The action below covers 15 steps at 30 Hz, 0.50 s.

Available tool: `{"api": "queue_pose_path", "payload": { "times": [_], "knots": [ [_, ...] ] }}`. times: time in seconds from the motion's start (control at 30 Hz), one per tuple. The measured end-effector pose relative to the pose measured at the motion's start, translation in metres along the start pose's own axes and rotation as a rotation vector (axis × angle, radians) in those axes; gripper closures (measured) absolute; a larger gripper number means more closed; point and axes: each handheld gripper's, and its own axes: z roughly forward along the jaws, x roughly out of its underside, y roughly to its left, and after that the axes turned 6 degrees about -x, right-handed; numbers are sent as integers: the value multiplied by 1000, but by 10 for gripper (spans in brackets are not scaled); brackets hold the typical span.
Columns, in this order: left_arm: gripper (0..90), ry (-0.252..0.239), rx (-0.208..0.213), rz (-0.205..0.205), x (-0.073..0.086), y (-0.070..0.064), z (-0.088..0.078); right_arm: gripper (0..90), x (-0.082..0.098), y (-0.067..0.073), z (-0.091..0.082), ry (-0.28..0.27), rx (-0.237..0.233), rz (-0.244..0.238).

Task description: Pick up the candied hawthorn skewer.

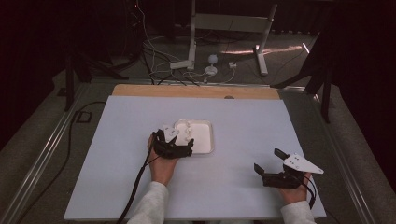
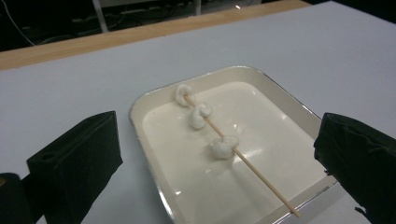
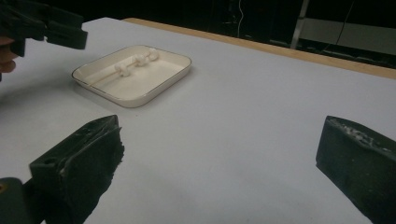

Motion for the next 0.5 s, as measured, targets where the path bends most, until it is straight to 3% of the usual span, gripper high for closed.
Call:
{"api": "queue_pose_path", "payload": {
  "times": [0.17,0.23,0.5],
  "knots": [
    [46,45,2,-7,2,-4,8,2,1,0,1,5,-4,2],
    [60,91,9,-17,4,-7,14,2,1,0,1,8,-5,4],
    [87,203,-3,9,13,-16,30,2,1,-1,2,7,-3,2]
  ]
}}
